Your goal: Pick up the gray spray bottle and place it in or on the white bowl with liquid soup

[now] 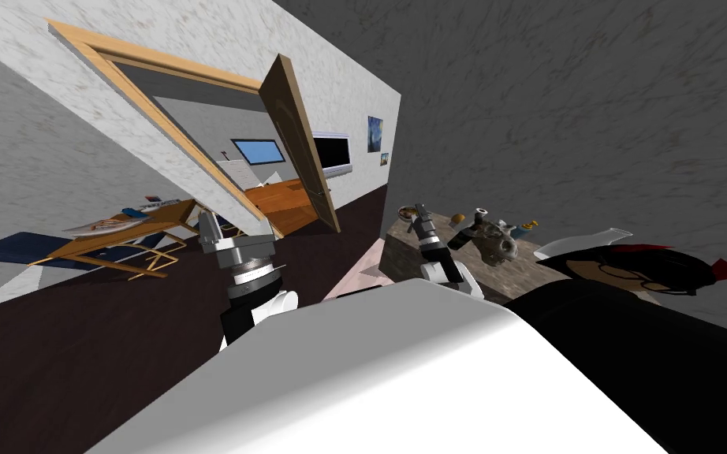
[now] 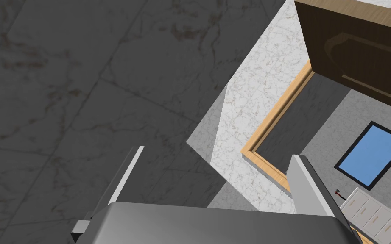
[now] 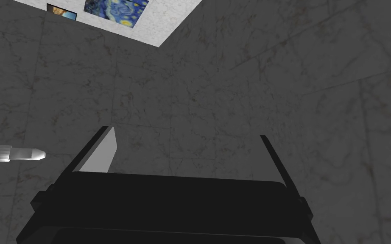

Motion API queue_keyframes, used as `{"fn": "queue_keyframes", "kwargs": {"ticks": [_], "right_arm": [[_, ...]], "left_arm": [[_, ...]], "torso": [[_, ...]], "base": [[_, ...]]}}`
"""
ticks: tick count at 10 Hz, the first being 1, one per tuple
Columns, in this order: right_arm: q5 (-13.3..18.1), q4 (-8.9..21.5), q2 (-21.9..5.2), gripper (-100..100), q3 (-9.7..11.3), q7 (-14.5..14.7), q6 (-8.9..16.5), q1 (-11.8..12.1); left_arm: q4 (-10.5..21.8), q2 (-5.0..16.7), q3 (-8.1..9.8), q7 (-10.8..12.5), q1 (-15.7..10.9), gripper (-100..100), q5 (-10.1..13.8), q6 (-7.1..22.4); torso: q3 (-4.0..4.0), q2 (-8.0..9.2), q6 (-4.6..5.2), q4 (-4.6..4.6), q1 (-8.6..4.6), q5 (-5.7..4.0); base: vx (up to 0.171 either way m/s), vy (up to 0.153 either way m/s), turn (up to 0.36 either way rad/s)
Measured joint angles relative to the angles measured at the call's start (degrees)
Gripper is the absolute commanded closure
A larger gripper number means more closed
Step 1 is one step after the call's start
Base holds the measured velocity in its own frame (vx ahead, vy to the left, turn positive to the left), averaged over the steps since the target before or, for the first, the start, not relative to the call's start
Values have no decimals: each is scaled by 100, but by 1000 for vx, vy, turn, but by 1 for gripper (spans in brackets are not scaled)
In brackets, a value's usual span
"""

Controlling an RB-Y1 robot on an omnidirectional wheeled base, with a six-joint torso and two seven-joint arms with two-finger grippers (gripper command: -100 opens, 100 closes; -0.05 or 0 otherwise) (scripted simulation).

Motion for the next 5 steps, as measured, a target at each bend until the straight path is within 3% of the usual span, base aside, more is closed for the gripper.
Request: {"fn": "queue_keyframes", "kwargs": {"ticks": [3,5], "right_arm": [[-254,18,-354,-100,-273,153,482,-7],[-367,20,-501,-100,-392,250,723,34]], "left_arm": [[0,0,0,0,0,0,0,0],[0,0,0,0,0,0,0,0]], "torso": [[3,5,0,1,6,1],[0,-1,1,0,-8,-1]], "base": [[-40,144,53],[-14,79,16]]}}
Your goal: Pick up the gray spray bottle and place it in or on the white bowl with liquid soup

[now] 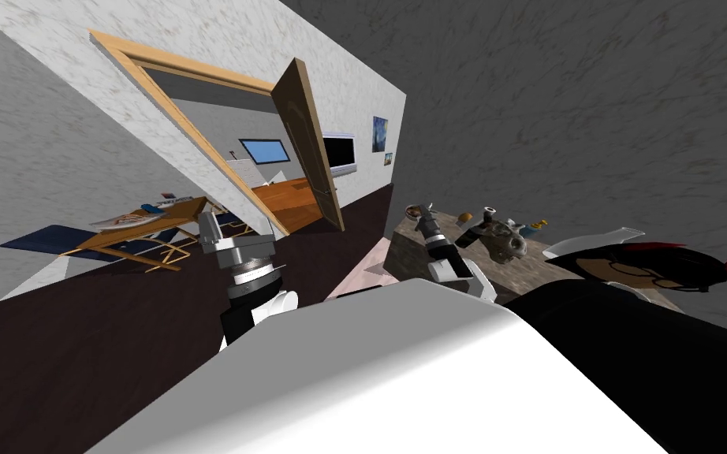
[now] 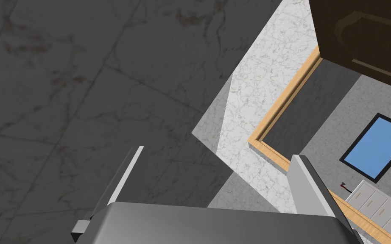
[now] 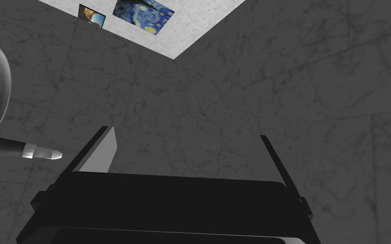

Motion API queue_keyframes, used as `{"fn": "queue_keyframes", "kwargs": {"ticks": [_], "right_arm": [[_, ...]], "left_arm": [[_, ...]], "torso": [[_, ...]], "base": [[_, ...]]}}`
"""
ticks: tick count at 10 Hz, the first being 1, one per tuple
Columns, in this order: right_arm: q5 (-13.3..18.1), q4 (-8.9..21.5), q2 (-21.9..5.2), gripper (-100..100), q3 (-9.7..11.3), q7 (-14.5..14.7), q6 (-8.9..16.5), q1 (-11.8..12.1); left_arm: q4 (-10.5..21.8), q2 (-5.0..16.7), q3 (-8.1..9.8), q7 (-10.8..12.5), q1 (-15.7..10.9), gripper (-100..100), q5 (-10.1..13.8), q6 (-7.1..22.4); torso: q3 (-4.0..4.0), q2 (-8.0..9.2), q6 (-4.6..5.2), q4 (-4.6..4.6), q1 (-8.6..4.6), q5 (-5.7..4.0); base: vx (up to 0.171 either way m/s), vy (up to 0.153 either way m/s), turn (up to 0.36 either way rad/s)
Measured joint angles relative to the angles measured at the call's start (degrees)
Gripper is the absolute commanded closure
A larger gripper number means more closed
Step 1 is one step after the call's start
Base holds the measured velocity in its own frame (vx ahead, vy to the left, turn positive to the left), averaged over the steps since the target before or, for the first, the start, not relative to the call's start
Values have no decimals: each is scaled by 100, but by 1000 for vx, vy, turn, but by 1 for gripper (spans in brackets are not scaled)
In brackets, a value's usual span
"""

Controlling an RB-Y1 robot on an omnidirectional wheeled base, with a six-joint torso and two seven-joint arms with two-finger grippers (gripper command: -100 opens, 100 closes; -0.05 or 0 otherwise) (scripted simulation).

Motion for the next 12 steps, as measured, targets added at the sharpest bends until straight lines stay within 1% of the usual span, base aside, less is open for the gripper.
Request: {"fn": "queue_keyframes", "kwargs": {"ticks": [3,4,5,7,8,10,11,12], "right_arm": [[-131,20,-194,-100,-159,129,365,29],[-166,37,-267,-100,-210,170,509,4],[-231,97,-388,-100,-303,209,628,59],[-261,104,-481,-100,-370,290,857,76],[-296,99,-585,-100,-449,341,1023,149],[-304,219,-791,-100,-567,474,1392,181],[-326,297,-948,-100,-655,523,1574,246],[-262,379,-1000,-100,-671,608,1757,276]], "left_arm": [[0,0,0,0,0,0,0,0],[0,0,0,0,0,0,0,0],[0,0,0,0,1,0,0,0],[0,0,0,0,0,0,0,0],[0,0,0,0,1,0,0,0],[0,0,0,0,1,0,0,0],[0,1,1,0,1,0,0,0],[0,1,1,0,2,0,0,0]], "torso": [[-4,-7,0,-2,-13,-4],[-8,-13,-1,-3,-14,-4],[-11,-19,0,-4,-5,-2],[-8,-14,0,-3,-18,-5],[-11,-19,0,-4,-14,-4],[-20,-35,-1,-8,-13,-4],[-23,-40,0,-9,-18,-5],[-29,-49,-1,-11,-18,-5]], "base": [[-1,75,31],[32,105,44],[16,77,8],[22,66,32],[47,83,27],[82,70,26],[113,65,10],[125,63,7]]}}
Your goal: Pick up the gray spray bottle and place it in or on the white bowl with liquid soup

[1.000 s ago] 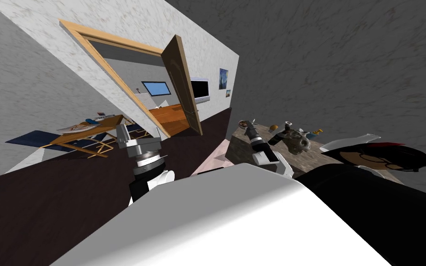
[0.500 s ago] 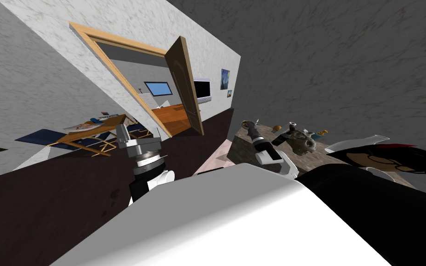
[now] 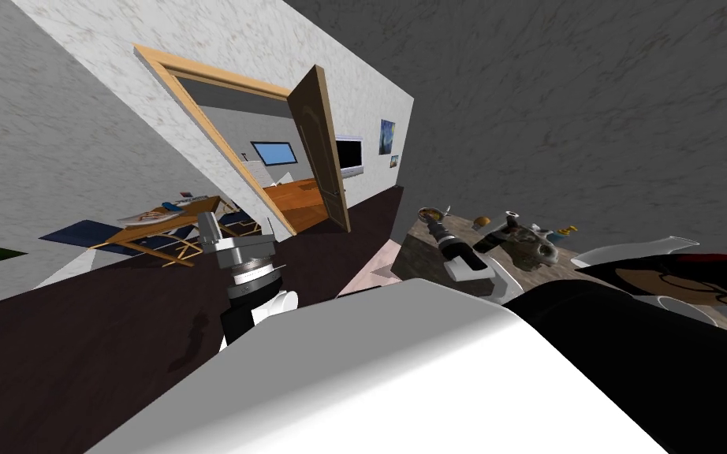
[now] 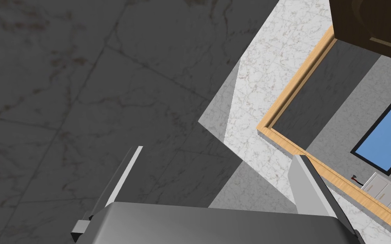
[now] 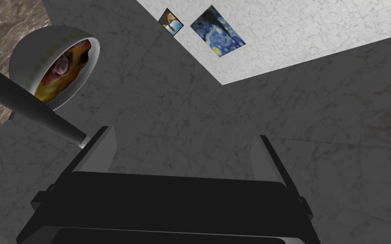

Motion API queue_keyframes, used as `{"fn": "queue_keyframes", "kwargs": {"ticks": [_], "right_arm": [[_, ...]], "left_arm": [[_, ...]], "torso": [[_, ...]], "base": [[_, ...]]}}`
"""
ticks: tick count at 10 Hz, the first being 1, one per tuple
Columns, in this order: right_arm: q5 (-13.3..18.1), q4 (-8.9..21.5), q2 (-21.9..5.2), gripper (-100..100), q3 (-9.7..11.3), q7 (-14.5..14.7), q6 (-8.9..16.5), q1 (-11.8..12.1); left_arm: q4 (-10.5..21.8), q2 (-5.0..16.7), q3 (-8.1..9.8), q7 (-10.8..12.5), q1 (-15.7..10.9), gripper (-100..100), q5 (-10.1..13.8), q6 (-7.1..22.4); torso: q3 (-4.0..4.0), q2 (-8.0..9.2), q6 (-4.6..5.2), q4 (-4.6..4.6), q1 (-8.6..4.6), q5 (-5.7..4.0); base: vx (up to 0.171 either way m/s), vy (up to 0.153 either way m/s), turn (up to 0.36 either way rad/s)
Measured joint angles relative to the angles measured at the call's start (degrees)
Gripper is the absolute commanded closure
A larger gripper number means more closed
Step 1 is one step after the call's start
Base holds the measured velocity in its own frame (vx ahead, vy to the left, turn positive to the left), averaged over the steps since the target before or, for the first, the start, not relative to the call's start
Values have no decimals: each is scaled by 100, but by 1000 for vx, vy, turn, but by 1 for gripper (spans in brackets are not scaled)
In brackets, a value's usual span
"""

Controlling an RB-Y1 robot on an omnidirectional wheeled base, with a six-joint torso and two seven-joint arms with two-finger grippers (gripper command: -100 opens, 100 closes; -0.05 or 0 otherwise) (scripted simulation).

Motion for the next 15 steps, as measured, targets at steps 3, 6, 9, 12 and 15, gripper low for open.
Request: {"fn": "queue_keyframes", "kwargs": {"ticks": [3,6,9,12,15], "right_arm": [[4,369,-506,-100,-248,126,485,262],[177,508,-674,-100,-303,270,899,404],[375,763,-986,-100,-439,423,1382,678],[639,1199,-1216,-100,-494,590,1802,820],[775,1438,-1484,-100,-607,701,2193,1011]], "left_arm": [[0,0,0,0,0,0,0,0],[0,1,1,0,0,0,0,0],[0,1,1,0,1,0,0,0],[0,1,1,0,1,0,0,0],[0,1,1,0,0,0,0,0]], "torso": [[-8,-14,1,-4,-16,-3],[0,2,1,0,-29,-6],[-19,-31,-1,-8,-22,-4],[-15,-25,0,-6,-31,-6],[-8,-12,-1,-4,-24,-5]], "base": [[127,29,1],[111,0,-3],[186,8,-8],[172,-6,-4],[141,1,-1]]}}
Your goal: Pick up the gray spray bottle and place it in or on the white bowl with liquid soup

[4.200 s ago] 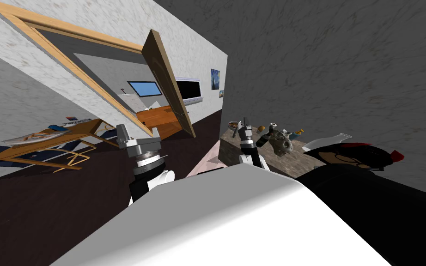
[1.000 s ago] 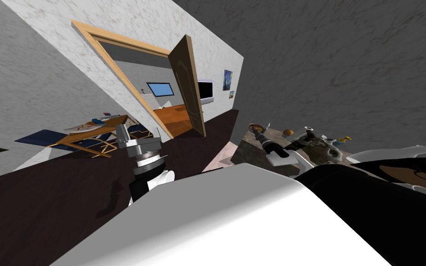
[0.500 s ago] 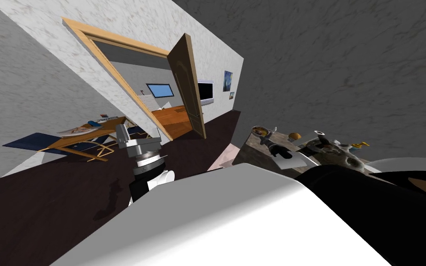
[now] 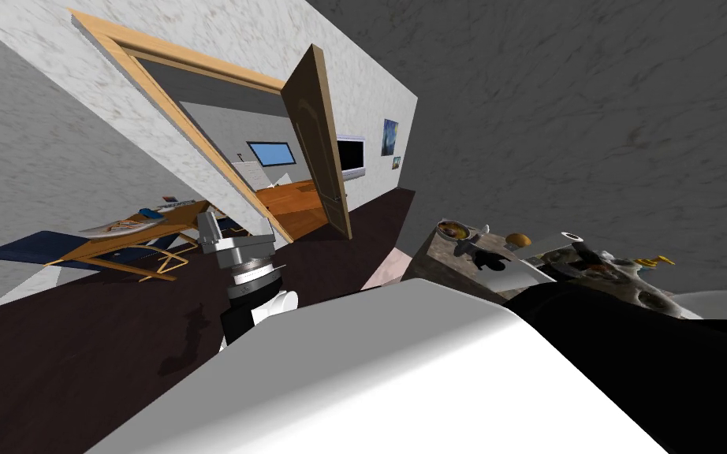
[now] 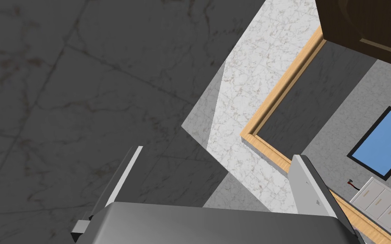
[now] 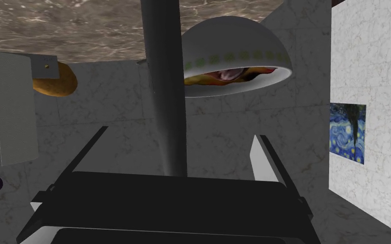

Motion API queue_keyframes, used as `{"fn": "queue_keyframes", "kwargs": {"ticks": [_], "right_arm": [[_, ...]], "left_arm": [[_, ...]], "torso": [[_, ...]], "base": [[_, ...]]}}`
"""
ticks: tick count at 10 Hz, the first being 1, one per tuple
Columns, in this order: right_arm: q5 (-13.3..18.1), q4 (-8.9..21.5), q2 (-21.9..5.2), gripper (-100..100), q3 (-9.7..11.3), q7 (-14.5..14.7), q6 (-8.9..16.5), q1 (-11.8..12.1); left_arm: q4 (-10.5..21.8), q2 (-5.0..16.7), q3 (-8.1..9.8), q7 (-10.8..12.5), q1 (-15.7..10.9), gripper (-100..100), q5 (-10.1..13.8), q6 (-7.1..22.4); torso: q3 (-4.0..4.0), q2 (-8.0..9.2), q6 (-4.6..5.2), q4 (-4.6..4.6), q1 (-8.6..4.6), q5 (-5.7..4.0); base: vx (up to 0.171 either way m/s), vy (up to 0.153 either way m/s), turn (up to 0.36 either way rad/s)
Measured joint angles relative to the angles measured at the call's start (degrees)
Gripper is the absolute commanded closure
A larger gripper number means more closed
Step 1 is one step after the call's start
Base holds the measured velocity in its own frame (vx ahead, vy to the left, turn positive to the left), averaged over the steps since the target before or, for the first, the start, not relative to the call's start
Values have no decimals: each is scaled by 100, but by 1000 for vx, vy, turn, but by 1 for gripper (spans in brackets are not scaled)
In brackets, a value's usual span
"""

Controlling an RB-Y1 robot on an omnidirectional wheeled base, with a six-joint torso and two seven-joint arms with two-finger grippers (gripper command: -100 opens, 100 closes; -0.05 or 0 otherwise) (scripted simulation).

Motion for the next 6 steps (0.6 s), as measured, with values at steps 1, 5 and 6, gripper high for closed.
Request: {"fn": "queue_keyframes", "kwargs": {"ticks": [1,5,6], "right_arm": [[65,131,-90,-100,-36,45,110,67],[157,262,-116,-100,-62,86,186,103],[184,366,-95,-100,-55,85,119,65]], "left_arm": [[0,0,0,0,0,0,0,0],[0,0,0,0,-1,0,0,0],[0,0,0,0,-1,0,0,0]], "torso": [[0,0,1,0,-4,-1],[26,46,0,11,-12,-3],[24,42,1,10,-26,-6]], "base": [[127,-2,3],[30,-27,19],[20,-36,13]]}}
